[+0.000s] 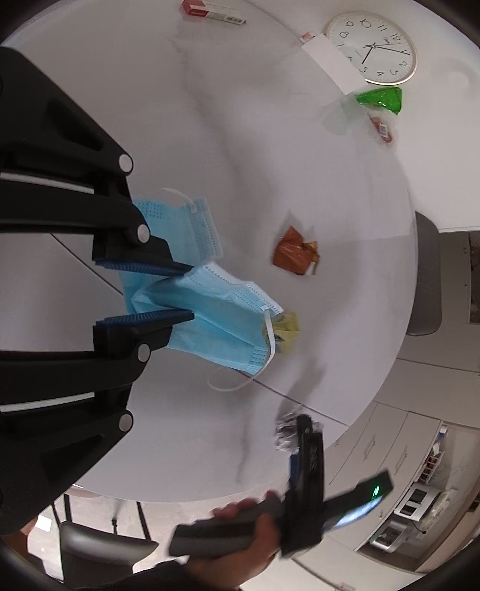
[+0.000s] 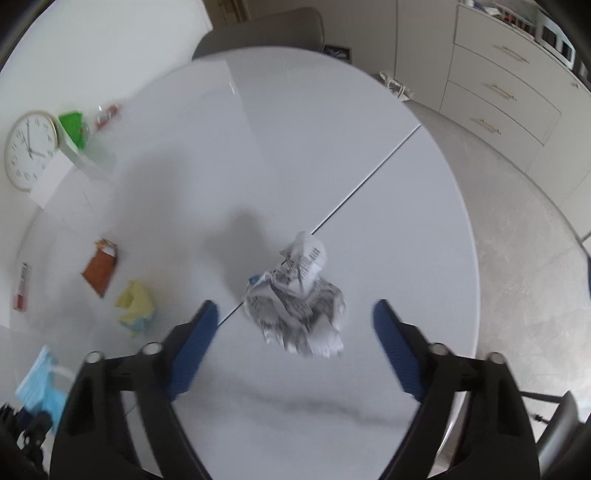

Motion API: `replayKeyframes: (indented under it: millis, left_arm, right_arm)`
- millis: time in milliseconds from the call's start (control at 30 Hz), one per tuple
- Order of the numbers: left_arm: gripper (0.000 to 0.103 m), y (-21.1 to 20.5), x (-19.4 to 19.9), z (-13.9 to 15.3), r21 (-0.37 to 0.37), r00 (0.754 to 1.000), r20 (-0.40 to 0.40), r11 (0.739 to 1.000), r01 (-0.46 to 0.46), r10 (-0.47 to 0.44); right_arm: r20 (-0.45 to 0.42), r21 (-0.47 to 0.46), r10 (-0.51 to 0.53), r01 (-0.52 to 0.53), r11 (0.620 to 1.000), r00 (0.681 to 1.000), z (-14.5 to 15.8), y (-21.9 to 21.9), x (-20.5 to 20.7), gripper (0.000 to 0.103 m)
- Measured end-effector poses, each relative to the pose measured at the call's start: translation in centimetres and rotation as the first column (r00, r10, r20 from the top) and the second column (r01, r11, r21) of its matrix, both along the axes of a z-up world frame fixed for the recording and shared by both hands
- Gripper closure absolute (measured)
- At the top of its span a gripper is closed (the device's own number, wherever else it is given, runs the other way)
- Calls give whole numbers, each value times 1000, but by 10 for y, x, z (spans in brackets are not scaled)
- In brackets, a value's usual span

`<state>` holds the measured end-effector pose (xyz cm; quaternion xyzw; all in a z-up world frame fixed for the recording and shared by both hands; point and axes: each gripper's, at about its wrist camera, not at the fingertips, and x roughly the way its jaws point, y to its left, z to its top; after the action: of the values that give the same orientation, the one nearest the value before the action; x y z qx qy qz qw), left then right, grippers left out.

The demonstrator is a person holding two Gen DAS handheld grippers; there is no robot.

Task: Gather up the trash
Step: 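Grasp the blue face mask with the left tool while the right tool grasps the crumpled foil, then carry the mask and foil to the bin and release both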

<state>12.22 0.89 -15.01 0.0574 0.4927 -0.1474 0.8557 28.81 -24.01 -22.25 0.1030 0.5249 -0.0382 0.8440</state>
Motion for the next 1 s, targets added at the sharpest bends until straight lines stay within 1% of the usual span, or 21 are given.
replayKeyframes:
  millis: [33, 67, 133, 267, 367, 467, 567, 633, 667, 700, 733, 767, 800, 833, 867, 900, 967, 1000]
  left_arm:
    - [84, 1, -3, -2, 0, 1000, -6, 1000, 4, -4]
    - [84, 2, -5, -3, 0, 1000, -10, 1000, 9, -9]
    - [84, 2, -9, -4, 7, 1000, -16, 1000, 25, -25]
    - [84, -6, -18, 1, 10, 997, -8, 997, 72, -72]
    - [84, -25, -31, 12, 16, 990, 15, 990, 138, -138]
    - [84, -45, -44, 21, 0, 980, 27, 980, 198, -198]
    - [84, -73, -62, 32, -35, 961, 34, 961, 274, -273]
    - [84, -95, -80, 38, -51, 941, 37, 940, 337, -336]
    - [84, -106, -88, 39, -58, 930, 38, 929, 367, -365]
    - [84, -118, -99, 41, -65, 914, 36, 912, 406, -404]
    - [84, -129, -109, 41, -71, 898, 33, 896, 439, -438]
    - [84, -141, -117, 41, -77, 882, 25, 879, 471, -471]
    - [84, -157, -129, 39, -83, 856, 11, 852, 517, -518]
    - [84, -168, -136, 38, -88, 839, 2, 835, 543, -545]
    - [84, -185, -147, 34, -94, 806, -21, 804, 587, -591]
    - [84, -198, -154, 30, -93, 780, -42, 780, 619, -624]
    - [84, -227, -174, 19, -92, 712, -79, 716, 692, -698]
    - [84, -238, -181, 13, -92, 685, -95, 691, 717, -723]
  right_arm:
    - [-19, -8, 10, -11, 1000, 1000, -5, 2, 3, 56]
    - [-30, -12, 15, -15, 1000, 999, -7, 3, 4, 56]
    - [-13, -31, 14, -14, 999, 1000, -5, 4, 0, 60]
    - [28, 4, 8, -8, 1000, 1000, 13, 0, -20, 60]
    - [83, 7, -5, 4, 1000, 997, 37, -6, -56, 60]
    - [124, 15, -35, 34, 999, 992, 60, -14, -106, 60]
    - [130, 13, -84, 83, 996, 988, 73, -29, -167, 60]
    - [121, -2, -126, 127, 992, 985, 77, -41, -213, 59]
    - [114, -7, -151, 153, 988, 982, 78, -47, -236, 59]
    - [102, -15, -191, 193, 981, 976, 79, -56, -268, 59]
    - [95, -20, -212, 215, 976, 973, 78, -60, -283, 59]
    - [80, -32, -254, 258, 966, 964, 76, -69, -315, 59]
    - [71, -39, -281, 284, 958, 957, 74, -73, -333, 59]
    - [63, -43, -312, 315, 948, 948, 72, -79, -353, 59]
    - [52, -41, -354, 357, 933, 934, 69, -86, -380, 59]
    - [46, -37, -382, 384, 923, 923, 67, -91, -396, 59]
    - [31, -18, -448, 449, 894, 894, 60, -102, -431, 59]
    - [24, -5, -484, 484, 875, 875, 56, -107, -449, 59]
